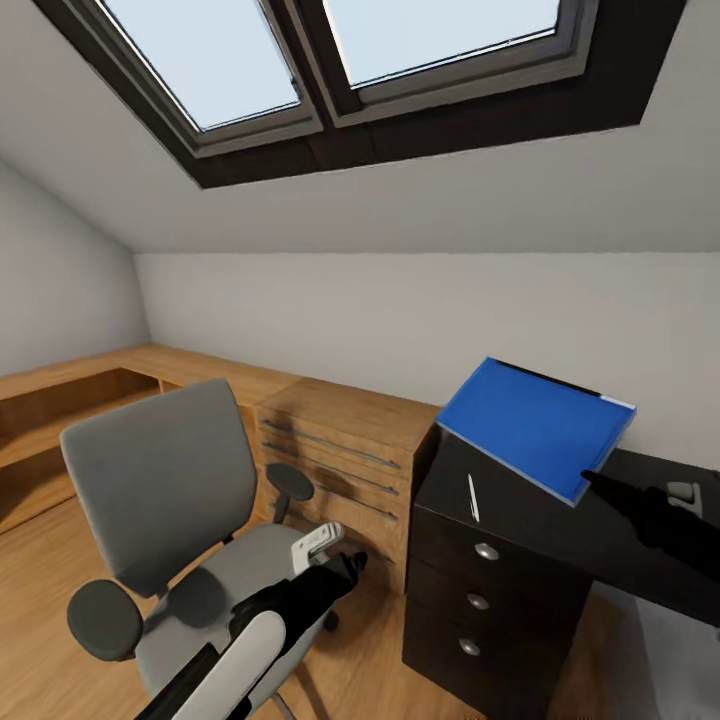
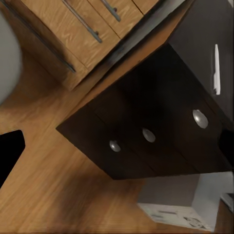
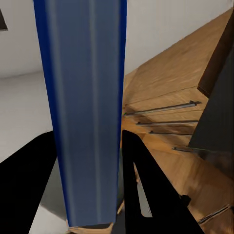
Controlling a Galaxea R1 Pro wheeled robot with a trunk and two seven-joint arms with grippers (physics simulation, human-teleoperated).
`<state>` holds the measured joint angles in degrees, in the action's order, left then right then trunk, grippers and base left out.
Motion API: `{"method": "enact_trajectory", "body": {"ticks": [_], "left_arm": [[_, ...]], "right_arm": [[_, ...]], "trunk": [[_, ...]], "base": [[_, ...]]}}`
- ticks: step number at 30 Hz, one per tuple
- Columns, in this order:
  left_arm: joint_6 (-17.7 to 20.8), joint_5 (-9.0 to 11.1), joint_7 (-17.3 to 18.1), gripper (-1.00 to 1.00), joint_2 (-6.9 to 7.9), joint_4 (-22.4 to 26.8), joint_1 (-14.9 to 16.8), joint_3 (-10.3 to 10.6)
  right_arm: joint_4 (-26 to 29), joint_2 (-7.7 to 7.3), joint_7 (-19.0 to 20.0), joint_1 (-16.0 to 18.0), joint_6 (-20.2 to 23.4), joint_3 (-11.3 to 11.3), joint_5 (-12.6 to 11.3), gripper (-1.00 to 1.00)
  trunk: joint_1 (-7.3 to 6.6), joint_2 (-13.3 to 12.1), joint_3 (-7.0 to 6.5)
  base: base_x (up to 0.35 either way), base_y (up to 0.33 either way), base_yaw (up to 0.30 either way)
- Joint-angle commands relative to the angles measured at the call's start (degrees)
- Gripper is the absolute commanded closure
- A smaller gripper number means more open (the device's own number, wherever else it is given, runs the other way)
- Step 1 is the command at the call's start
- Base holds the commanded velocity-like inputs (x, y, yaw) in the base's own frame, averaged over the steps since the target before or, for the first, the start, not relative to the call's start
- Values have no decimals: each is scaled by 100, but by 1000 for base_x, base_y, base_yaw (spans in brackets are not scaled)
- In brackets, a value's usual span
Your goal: In the bedroom, organize the workspace by keeping the computer under the desk, ensuring the monitor is on the desk, placing the keyboard on the desk next to the monitor, placing the mouse on the desk next to the keyboard, moving the folder from the swivel chair onto the desk next to the mouse, stacking the notebook on top of the folder with the pen on top of the notebook, and positioning the swivel chair next to the desk.
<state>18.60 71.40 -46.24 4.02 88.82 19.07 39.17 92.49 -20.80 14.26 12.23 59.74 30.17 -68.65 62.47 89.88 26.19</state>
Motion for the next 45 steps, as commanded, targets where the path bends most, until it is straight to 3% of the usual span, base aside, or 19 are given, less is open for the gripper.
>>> {"method": "enact_trajectory", "body": {"ticks": [1,5,8,11,22,24,25,26,28,32,34,36,39,40,41,42,44,45], "left_arm": [[11,20,-36,-100,13,6,-33,10],[17,20,-33,-100,32,-4,-122,12],[25,31,-14,-100,51,-14,-229,5],[56,56,85,-100,77,-84,-290,-7],[81,56,979,-100,97,-878,-331,-21],[82,62,1051,-100,96,-973,-332,-6],[79,69,1081,-100,92,-1067,-333,0],[70,76,1133,-100,57,-1303,-333,7],[56,68,1286,-100,31,-1500,-333,10],[34,61,1418,-100,23,-1655,-333,11],[23,52,1448,-100,16,-1708,-333,12],[15,32,1462,-100,-34,-1858,-333,12],[9,23,1465,-100,-70,-1976,-333,12],[7,18,1467,-100,-88,-2024,-333,12],[6,15,1467,-100,-95,-2042,-333,12],[5,14,1468,-100,-104,-2066,-333,12],[4,10,1468,-100,-116,-2090,-333,12],[4,9,1468,-100,-117,-2094,-333,12]], "right_arm": [[-2,-13,54,8,26,6,30,100],[-19,-80,47,21,26,-4,4,100],[-153,-405,53,26,26,-32,-7,100],[-294,-587,57,25,26,-36,-13,100],[-393,-815,66,32,26,-50,-17,100],[-414,-1039,71,25,26,-77,-15,100],[-475,-1230,76,22,26,-143,-10,100],[-722,-1605,85,21,26,-384,18,100],[-979,-1956,91,23,26,-596,45,100],[-1082,-2085,127,25,26,-669,54,100],[-1126,-2017,118,25,26,-659,46,100],[-1136,-1286,38,25,-478,-659,60,100],[-1117,-622,-371,25,-1071,-663,72,100],[-1084,-241,-840,30,-1414,-668,75,100],[-1044,-76,-1128,41,-1570,-672,74,100],[-933,193,-1686,94,-1834,-682,70,100],[-734,503,-2388,188,-2108,-698,66,100],[-678,590,-2552,210,-2168,-700,65,100]], "trunk": [[-23,-38,-15],[-111,-198,-98],[-177,-319,-159],[-243,-439,-221],[-484,-880,-439],[-528,-960,-476],[-550,-1000,-494],[-572,-1040,-512],[-616,-1121,-548],[-704,-1281,-620],[-748,-1361,-656],[-792,-1442,-692],[-857,-1562,-745],[-879,-1602,-763],[-901,-1642,-781],[-923,-1682,-799],[-967,-1762,-835],[-989,-1802,-853]], "base": [[0,0,-257],[0,0,-244],[0,0,-233],[0,0,-230],[0,0,-213],[0,0,-186],[0,0,-188],[0,0,-216],[0,0,-202],[0,0,-98],[0,0,-25],[0,0,-10],[0,0,-5],[0,0,-2],[0,0,-2],[0,0,-1],[0,0,0],[0,0,0]]}}
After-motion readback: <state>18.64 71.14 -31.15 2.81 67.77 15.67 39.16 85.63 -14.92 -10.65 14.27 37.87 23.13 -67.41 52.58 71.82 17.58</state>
